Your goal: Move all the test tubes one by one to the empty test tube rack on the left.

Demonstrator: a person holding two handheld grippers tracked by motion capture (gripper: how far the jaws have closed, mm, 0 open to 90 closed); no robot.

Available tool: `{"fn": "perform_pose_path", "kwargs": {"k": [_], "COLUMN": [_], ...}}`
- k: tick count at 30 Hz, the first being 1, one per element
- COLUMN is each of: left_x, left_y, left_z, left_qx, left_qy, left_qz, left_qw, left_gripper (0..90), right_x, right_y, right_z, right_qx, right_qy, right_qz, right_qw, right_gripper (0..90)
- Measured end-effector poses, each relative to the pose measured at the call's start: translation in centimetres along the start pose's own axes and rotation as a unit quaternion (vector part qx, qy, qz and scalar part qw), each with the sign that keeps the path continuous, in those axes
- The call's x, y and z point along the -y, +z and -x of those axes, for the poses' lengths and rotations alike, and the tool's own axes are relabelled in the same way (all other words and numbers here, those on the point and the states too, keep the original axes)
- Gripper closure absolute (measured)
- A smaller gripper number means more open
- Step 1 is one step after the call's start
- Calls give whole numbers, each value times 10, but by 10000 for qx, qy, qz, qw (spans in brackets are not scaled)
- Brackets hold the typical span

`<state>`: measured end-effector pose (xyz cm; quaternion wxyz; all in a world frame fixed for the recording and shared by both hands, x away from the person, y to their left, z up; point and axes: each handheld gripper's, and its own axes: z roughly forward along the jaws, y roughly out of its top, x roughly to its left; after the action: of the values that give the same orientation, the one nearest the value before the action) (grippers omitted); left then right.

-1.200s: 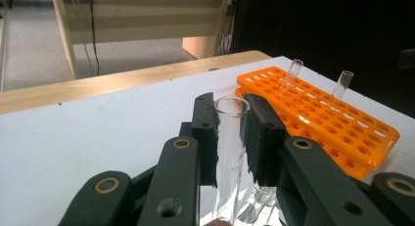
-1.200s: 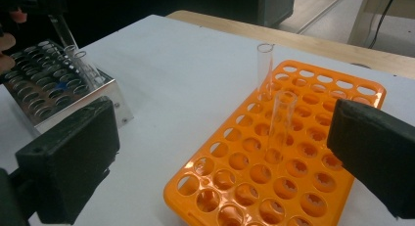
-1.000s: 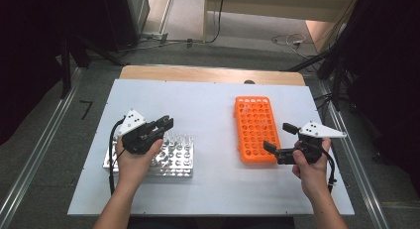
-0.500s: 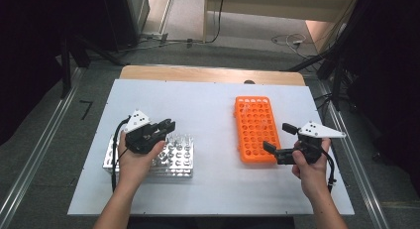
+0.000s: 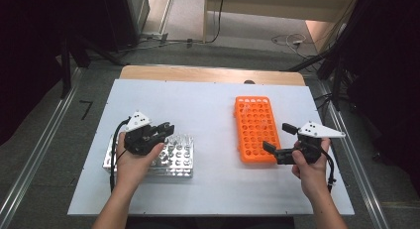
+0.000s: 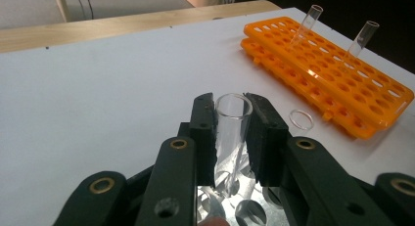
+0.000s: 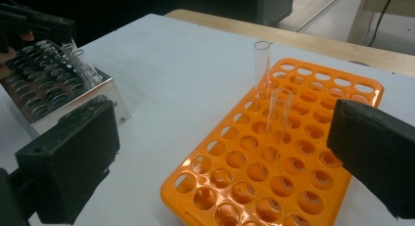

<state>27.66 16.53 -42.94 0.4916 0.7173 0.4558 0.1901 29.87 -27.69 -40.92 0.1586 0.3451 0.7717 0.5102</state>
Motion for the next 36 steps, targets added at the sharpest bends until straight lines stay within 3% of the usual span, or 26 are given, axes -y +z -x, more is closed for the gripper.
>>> {"fn": "perform_pose_path", "kwargs": {"k": [7,16,22,28,30,33,36], "left_x": [4,4,1,-2,-4,-5,-6], "left_y": [6,4,-5,-19,-22,-28,-31], "left_z": [3,1,-1,-1,0,3,7], "left_qx": [-28,15,78,93,132,186,268], "left_qy": [55,-55,-157,-142,-142,-106,-93], "left_qz": [-233,-258,-19,321,417,592,673], "left_qw": [9997,9996,9998,9993,9989,9980,9973], "left_gripper": [730,701,622,431,341,287,242], "right_x": [0,0,-1,-2,-2,-1,1], "right_y": [0,1,-2,3,5,10,17], "right_z": [0,1,4,8,11,18,23], "right_qx": [-3,-5,22,28,38,-50,60], "right_qy": [-11,-17,28,68,131,228,247], "right_qz": [-17,-24,13,13,11,-47,-126], "right_qw": [10000,10000,10000,10000,9999,9997,9996], "right_gripper": [0,0,0,0,37,98,155]}}
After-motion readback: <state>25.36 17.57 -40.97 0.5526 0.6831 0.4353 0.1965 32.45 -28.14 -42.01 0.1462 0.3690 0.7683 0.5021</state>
